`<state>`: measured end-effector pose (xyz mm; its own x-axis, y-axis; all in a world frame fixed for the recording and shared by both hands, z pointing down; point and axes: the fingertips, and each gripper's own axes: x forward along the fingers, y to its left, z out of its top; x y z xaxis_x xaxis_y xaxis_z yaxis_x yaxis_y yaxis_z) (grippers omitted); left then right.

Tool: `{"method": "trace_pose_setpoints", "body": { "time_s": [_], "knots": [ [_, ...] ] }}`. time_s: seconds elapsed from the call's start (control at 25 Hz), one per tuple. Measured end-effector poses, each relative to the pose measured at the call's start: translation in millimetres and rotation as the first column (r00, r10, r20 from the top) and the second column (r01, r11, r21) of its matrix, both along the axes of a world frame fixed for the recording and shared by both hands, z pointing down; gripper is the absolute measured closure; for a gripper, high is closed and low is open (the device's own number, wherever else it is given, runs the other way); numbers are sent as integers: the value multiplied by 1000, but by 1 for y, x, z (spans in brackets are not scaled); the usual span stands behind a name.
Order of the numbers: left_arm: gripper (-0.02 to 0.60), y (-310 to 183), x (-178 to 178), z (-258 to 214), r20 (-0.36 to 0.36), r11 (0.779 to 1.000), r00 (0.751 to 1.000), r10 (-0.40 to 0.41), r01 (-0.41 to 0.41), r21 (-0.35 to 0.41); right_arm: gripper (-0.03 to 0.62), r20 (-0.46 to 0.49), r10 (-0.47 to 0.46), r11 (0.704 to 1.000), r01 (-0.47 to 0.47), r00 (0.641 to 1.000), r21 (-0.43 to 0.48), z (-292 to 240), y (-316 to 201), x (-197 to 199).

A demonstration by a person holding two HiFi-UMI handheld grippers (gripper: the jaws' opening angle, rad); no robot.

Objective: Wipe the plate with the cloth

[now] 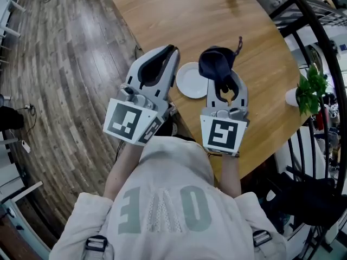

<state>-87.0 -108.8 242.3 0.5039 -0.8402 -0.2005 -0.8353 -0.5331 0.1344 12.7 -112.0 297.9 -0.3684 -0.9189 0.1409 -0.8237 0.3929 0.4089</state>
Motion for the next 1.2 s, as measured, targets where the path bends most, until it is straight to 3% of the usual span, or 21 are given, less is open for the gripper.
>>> {"method": "trace_pose_setpoints", "body": {
  "time_s": [0.12,0.2,0.6,1.2],
  "knots": [
    [572,13,12,-19,82,996,996,-19,12,92,537,181,43,995,-58,983,76,-29,16,19],
    [572,17,18,-25,119,992,992,-37,22,128,537,243,68,992,-92,968,88,-36,25,31],
    [572,25,39,-31,175,989,983,-48,21,150,537,272,131,985,-155,953,71,-30,35,60],
    [572,25,32,-26,166,993,984,-66,48,107,537,308,92,993,-110,947,42,-23,39,62]
  ]
}}
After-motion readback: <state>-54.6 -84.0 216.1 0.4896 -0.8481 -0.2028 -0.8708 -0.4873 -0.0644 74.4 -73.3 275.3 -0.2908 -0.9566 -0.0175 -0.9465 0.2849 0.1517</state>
